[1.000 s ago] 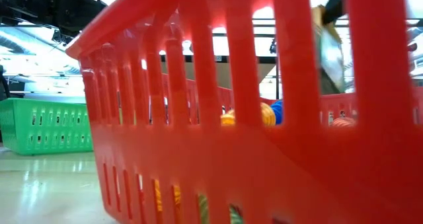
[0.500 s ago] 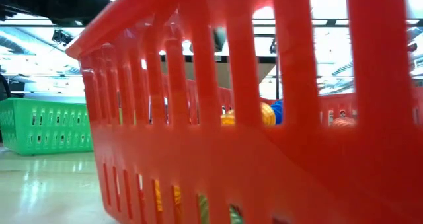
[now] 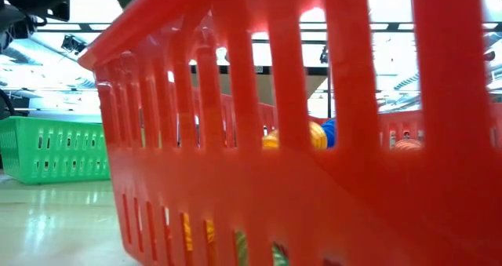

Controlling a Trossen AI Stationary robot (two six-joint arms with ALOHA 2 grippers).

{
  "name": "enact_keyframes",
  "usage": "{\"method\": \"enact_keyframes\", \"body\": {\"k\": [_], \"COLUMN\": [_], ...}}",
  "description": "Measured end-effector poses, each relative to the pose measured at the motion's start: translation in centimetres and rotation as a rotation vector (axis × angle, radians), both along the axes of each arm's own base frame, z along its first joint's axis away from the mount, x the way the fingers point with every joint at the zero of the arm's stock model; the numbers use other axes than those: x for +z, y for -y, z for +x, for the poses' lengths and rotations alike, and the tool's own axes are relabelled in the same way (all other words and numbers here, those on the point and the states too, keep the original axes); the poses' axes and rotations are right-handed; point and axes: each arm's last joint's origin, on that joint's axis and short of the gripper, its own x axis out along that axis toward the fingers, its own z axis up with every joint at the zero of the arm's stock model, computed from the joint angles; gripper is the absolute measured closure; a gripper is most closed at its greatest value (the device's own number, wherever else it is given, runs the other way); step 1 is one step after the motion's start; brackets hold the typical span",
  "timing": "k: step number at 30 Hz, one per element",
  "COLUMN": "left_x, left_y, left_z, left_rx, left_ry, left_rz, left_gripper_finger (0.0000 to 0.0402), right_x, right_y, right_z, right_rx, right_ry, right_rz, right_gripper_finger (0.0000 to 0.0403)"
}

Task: Pick & Place Office Desk Supplies
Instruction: Put the right large yellow crayon box into the green basket

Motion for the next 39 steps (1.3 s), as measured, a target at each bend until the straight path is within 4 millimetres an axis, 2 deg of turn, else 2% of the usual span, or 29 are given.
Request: {"method": "enact_keyframes", "body": {"k": [10, 21, 32, 39], "left_x": [-0.3, -0.1, -0.1, -0.1], "left_y": [-0.1, -0.5, -0.5, -0.5], "left_z": [-0.9, -0.9, -0.9, -0.9], "left_rx": [0.128, 0.277, 0.279, 0.279], "left_ry": [0.021, 0.069, 0.070, 0.070], "left_rz": [-0.001, -0.034, -0.049, -0.044], "left_gripper_finger": [0.0273, 0.0273, 0.0273, 0.0273], "right_x": [-2.3, -4.6, -2.7, -4.0], "right_y": [2.8, 6.1, 7.6, 7.4], "right_z": [4.1, 6.5, 8.0, 9.3], "right_rx": [0.137, 0.151, 0.185, 0.229], "right_ry": [0.052, 0.075, 0.083, 0.031], "right_rz": [-0.082, -0.165, -0.183, -0.278], "right_gripper_finger": [0.0403, 0.0403, 0.0403, 0.0403]}}
